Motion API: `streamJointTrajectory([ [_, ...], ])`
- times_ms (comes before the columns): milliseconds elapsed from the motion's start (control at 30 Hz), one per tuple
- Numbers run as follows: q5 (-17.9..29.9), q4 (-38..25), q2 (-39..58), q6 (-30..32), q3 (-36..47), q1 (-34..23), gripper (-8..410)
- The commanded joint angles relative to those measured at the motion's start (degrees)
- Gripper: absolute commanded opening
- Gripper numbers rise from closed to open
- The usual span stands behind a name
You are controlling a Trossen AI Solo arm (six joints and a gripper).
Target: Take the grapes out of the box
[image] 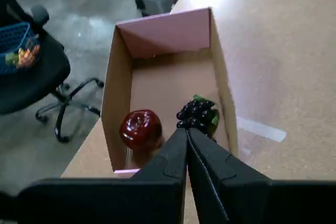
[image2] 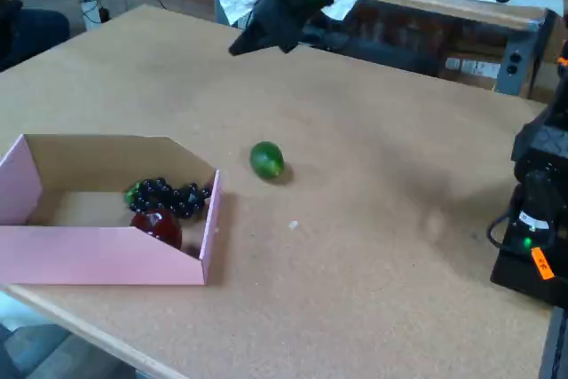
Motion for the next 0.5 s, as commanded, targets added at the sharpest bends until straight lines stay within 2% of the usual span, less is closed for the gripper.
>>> streamJointTrajectory([
  [0, -0.5, -2.7, 3.6, -0.7, 3.3, 0.9, 0],
  [300, -0.5, -9.2, 10.6, -2.2, 12.6, 2.0, 0],
  [467, -0.4, -15.7, 15.1, -3.4, 19.5, 2.1, 0],
])
